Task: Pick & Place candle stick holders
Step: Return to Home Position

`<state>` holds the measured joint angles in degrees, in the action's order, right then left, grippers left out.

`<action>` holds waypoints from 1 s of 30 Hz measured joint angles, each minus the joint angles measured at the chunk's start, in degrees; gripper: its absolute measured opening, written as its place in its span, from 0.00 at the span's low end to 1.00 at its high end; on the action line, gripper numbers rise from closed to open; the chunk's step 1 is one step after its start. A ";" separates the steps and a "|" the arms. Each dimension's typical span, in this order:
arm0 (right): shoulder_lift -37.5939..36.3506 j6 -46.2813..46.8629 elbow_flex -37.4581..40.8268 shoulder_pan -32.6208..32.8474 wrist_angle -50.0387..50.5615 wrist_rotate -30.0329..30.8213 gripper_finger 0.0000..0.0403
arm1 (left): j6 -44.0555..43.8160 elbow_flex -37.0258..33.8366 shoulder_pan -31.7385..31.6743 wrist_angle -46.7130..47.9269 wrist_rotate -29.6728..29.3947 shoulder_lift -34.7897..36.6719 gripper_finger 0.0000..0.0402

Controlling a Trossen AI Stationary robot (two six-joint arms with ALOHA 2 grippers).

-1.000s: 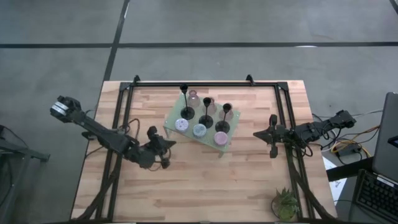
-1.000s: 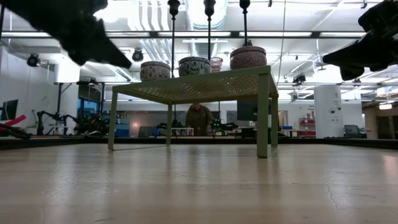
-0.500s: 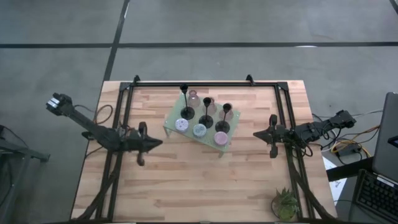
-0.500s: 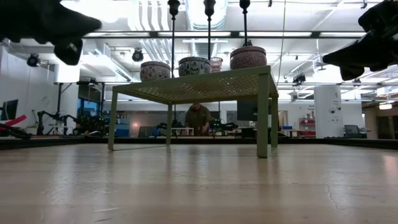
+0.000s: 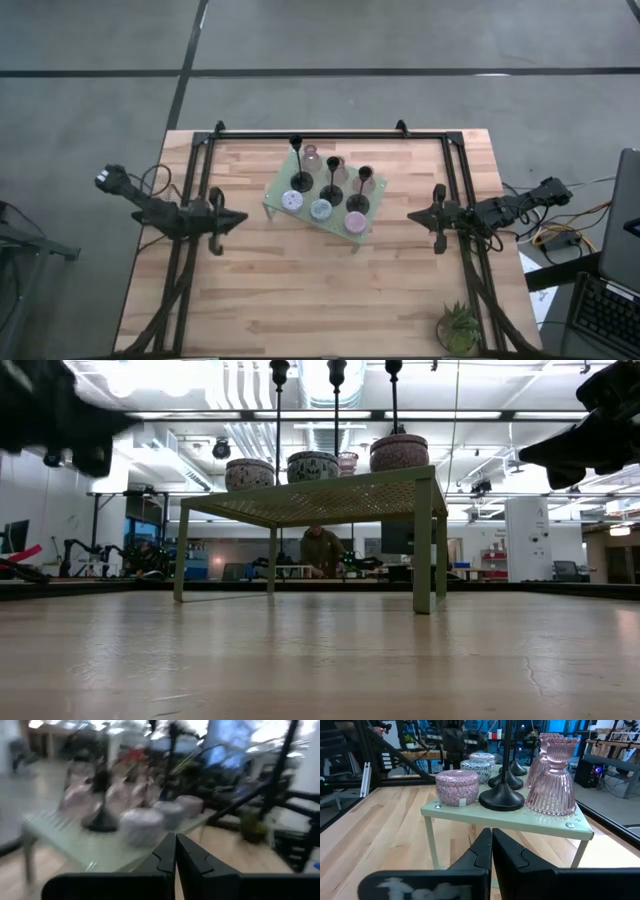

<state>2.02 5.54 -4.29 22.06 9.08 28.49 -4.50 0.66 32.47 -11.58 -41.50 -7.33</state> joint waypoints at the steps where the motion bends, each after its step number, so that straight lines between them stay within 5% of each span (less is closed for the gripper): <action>1: 0.04 0.00 0.00 0.00 0.00 0.00 0.02 | -1.80 0.03 0.02 3.02 -1.69 0.94 0.04; 7: 0.09 0.00 0.00 0.00 -0.02 0.00 0.02 | -2.88 0.00 0.04 6.02 -0.95 4.87 0.05; 10: -0.01 0.00 0.00 0.00 0.02 0.00 0.02 | 3.45 0.00 0.02 6.56 -0.63 5.81 0.05; 30: 0.00 0.00 0.00 0.00 0.00 0.00 0.02 | 4.49 -0.02 0.02 6.56 3.22 5.07 0.05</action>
<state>2.02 5.54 -4.29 22.06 9.08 28.49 -0.01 0.64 32.49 -5.02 -38.28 -2.26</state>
